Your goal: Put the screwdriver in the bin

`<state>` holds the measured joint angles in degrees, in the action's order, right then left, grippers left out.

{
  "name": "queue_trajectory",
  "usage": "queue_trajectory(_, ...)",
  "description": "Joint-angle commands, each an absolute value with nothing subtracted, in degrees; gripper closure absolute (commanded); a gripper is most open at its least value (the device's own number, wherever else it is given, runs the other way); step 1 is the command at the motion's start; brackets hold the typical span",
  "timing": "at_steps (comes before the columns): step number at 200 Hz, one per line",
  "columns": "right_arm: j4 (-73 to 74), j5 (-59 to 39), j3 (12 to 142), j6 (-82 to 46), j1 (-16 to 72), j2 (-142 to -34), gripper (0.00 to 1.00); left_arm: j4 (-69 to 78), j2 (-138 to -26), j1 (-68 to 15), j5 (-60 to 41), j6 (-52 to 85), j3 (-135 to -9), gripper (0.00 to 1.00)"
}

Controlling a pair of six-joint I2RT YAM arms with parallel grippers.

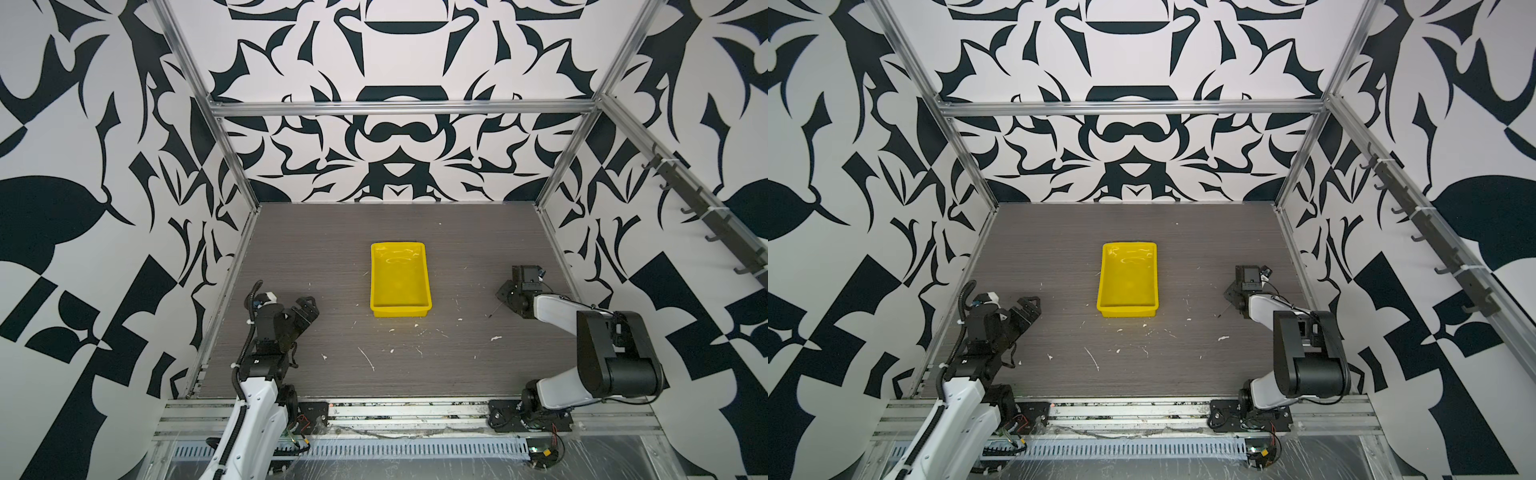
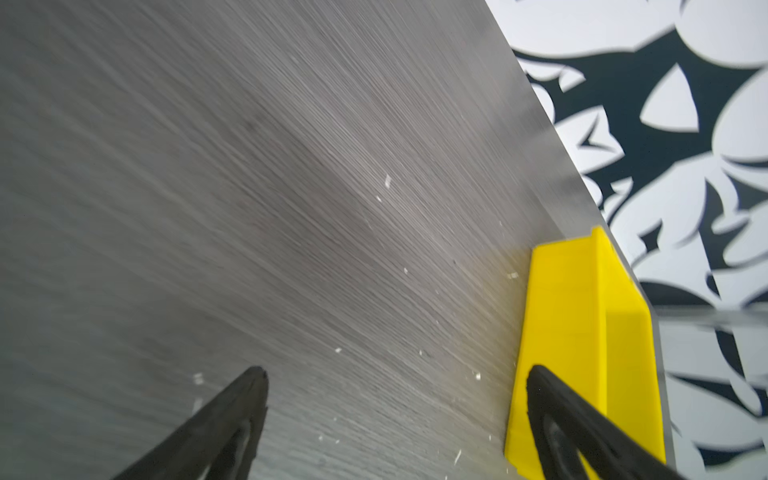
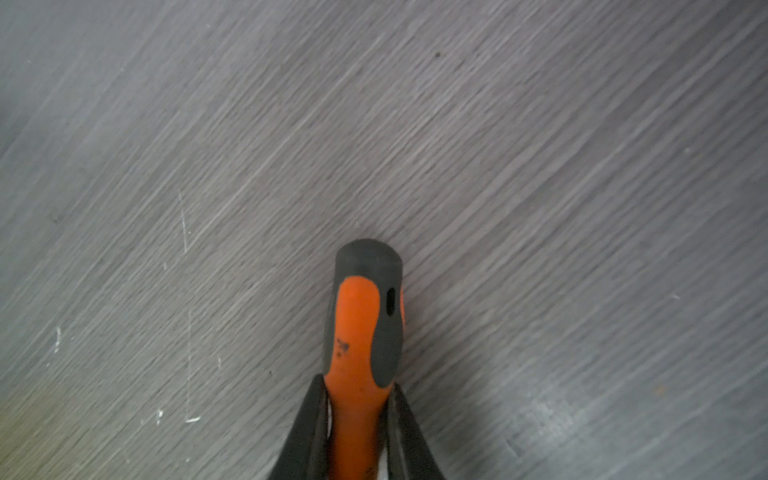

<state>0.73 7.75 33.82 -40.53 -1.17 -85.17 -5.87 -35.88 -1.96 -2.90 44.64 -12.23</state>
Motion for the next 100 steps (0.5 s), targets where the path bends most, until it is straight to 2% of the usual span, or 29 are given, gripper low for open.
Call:
queue_trajectory(1, -1.1, 5.7, 33.1, -40.1, -1.2, -84.7, 0.85, 2.7, -37.3, -4.7, -6.5, 40.9, -11.6, 0.0)
queue_trajectory(18, -0.4, 5.0, 33.0, -39.6, -1.0, -84.7, 0.89, 4.6, -39.6, -6.5, -6.6, 40.7, -11.6, 0.0)
queue_trajectory(72, 4.3, 4.0, 28.3, -37.3, 0.7, -78.4, 0.88, 0.8, -43.4, -6.8, -6.5, 42.2, -14.1, 0.0)
queue_trajectory(100, -2.5, 6.8, 29.2, -36.1, 4.0, -73.8, 0.89, 0.0, -40.7, -6.7, -4.8, 42.7, -13.4, 0.0)
